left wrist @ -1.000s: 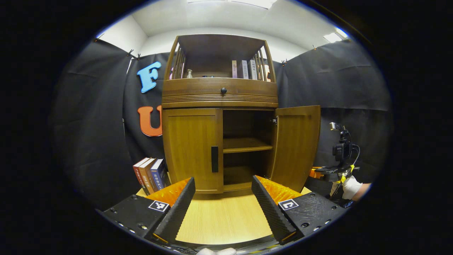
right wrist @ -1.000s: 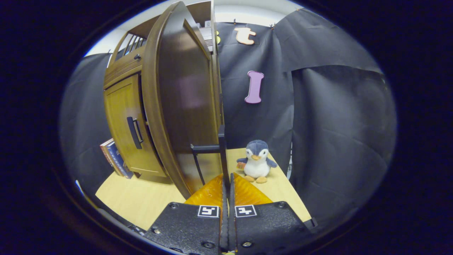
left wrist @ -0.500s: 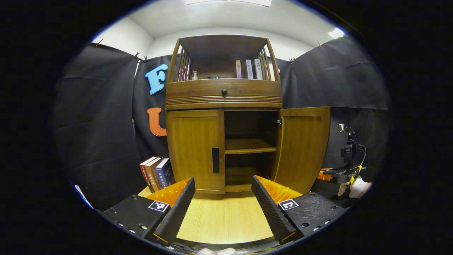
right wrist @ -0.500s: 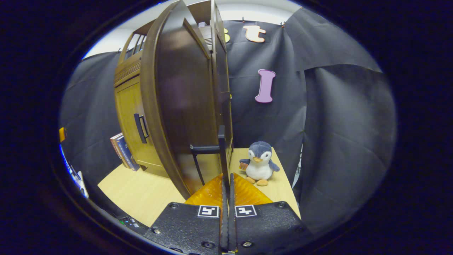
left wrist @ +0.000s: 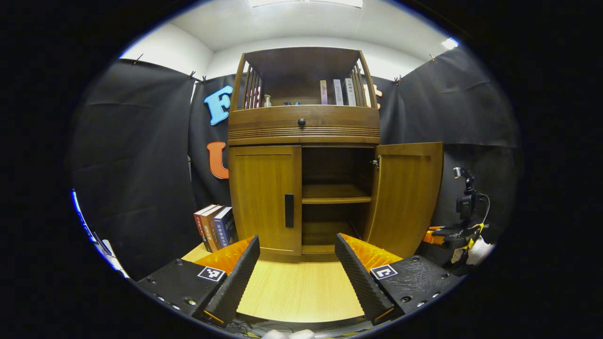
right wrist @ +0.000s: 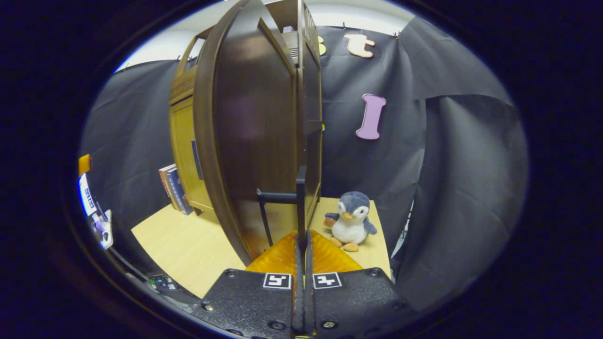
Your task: Open the right door of the double-door shoe cabinet with the right hand, and open the left door with the left hand.
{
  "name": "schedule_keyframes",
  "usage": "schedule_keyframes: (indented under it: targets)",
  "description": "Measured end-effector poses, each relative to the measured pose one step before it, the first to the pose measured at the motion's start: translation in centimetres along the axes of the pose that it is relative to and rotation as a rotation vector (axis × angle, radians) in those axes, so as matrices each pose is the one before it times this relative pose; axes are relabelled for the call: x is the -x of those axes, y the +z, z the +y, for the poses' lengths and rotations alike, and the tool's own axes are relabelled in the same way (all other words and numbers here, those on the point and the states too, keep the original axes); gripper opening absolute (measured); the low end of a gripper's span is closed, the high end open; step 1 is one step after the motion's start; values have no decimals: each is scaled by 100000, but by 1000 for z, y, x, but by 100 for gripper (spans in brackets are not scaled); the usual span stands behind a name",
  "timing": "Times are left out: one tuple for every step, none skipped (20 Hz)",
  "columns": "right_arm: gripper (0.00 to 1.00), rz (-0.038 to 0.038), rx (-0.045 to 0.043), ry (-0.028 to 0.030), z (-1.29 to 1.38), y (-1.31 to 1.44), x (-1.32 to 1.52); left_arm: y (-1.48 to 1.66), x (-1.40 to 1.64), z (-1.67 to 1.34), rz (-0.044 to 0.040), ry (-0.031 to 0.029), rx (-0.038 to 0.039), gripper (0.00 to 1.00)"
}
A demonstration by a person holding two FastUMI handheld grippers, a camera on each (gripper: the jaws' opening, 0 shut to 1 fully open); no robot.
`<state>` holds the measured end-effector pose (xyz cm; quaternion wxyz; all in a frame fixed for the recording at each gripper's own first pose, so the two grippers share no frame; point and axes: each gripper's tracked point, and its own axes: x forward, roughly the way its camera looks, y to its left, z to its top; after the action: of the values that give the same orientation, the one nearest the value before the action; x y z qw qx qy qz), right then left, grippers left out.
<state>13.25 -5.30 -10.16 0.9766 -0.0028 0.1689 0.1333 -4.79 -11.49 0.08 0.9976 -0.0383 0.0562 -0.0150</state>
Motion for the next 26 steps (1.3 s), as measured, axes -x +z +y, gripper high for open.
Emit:
schedule_keyframes:
  targets:
    - [4,371,137,866,-119,-13,-29,-39,96,-26,28,528,108,96]
    - [4,403,38,657,-53,-39,132,-15,121,15,-1,382,-36,96]
    - [4,571,-99,532,44,-8,143,-35,173,-34,59,305,-22,100]
    - [4,662,245,486,24,-140,137,-26,63,-6,67,61,-54,96]
    - [4,395,523,208,64,-17,240,-31,88,107,-92,250,20,96]
    - [5,-111,692,-13,-17,36,329,-71,-11,156,41,170,54,96]
    - [6,-975,1106,-98,-76,243,596,-138,-27,256,111,82,219,96]
    - [6,-965,1079,-574,-198,146,360,-101,-82,276,115,-44,308,96]
    - [10,-493,538,-1359,-413,254,571,-19,-97,173,251,-189,294,96]
    - [21,-742,-51,-1564,-276,243,636,-130,-224,271,349,-125,155,96]
    - [34,-635,-329,-3141,-633,367,1069,-137,-292,298,271,-223,46,96]
    - [44,-1304,-855,-1717,-215,382,394,-118,-233,346,404,-182,-87,96]
    - [54,-1643,-1307,-1545,60,591,937,-87,-297,327,329,-341,-252,96]
    - [64,-1470,-1157,-2147,-2,693,528,27,-333,291,225,-459,-263,96]
    - [74,-1824,-695,-1518,295,811,502,57,-292,318,-215,-595,-241,96]
    - [84,-1592,-114,-1307,550,729,408,202,-287,318,-213,-757,-342,96]
    - [94,-2270,230,-1367,645,1055,220,-58,-407,294,62,-598,-373,96]
    - [95,-2064,110,-1927,421,896,320,-80,-290,426,60,-500,-363,96]
    - [97,-1576,351,-1251,754,647,232,-70,-313,441,275,-370,-211,96]
    - [98,-1495,332,-1507,777,551,365,-172,-267,440,300,-385,-108,96]
    - [99,-1501,177,-1547,747,469,197,-124,-252,413,87,-516,49,96]
    - [99,-848,293,-977,781,224,355,28,-232,361,81,-589,-17,96]
    - [99,-1164,12,-563,1049,304,252,-216,-270,542,234,-293,-276,96]
    - [99,-1485,-602,-454,1065,293,11,-78,-208,506,-44,-181,-515,96]
    - [99,-981,-694,-205,1084,112,49,-116,-213,581,33,64,-618,96]
    - [99,-1280,-942,17,1240,-131,-157,-126,-148,556,-147,84,-421,96]
